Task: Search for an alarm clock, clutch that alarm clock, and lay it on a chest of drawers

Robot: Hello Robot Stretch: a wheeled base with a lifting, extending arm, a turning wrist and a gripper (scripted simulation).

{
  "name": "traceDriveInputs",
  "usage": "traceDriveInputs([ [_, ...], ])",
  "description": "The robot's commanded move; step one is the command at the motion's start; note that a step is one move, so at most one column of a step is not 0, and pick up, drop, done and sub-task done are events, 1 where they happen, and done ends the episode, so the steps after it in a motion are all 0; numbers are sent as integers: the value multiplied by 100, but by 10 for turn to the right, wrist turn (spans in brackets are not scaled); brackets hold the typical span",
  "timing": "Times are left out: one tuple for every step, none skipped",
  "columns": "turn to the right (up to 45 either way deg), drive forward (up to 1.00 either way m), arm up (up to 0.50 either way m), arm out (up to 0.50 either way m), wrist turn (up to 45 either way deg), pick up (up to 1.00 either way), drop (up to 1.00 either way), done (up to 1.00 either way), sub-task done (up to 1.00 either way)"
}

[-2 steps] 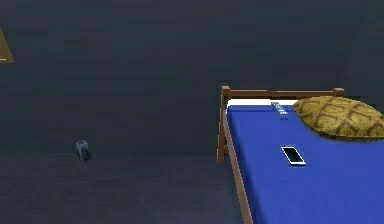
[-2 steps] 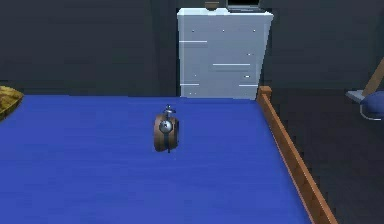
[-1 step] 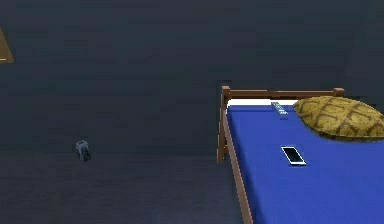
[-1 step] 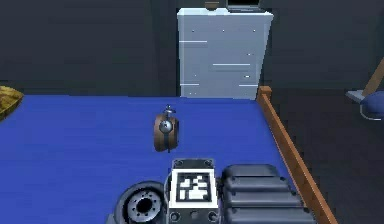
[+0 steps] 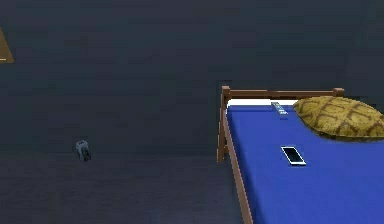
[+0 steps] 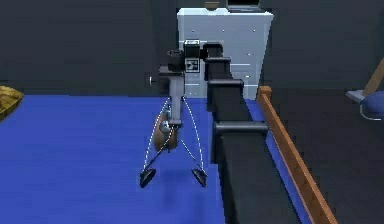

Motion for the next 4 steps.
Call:
traceDriveInputs([
  [0, 0, 0, 0, 450, 0, 0, 0, 0],
  [0, 0, 0, 0, 450, 0, 0, 0, 0],
  [0, 0, 0, 0, 450, 0, 0, 0, 0],
  [0, 0, 0, 0, 150, 0, 0, 0, 0],
])
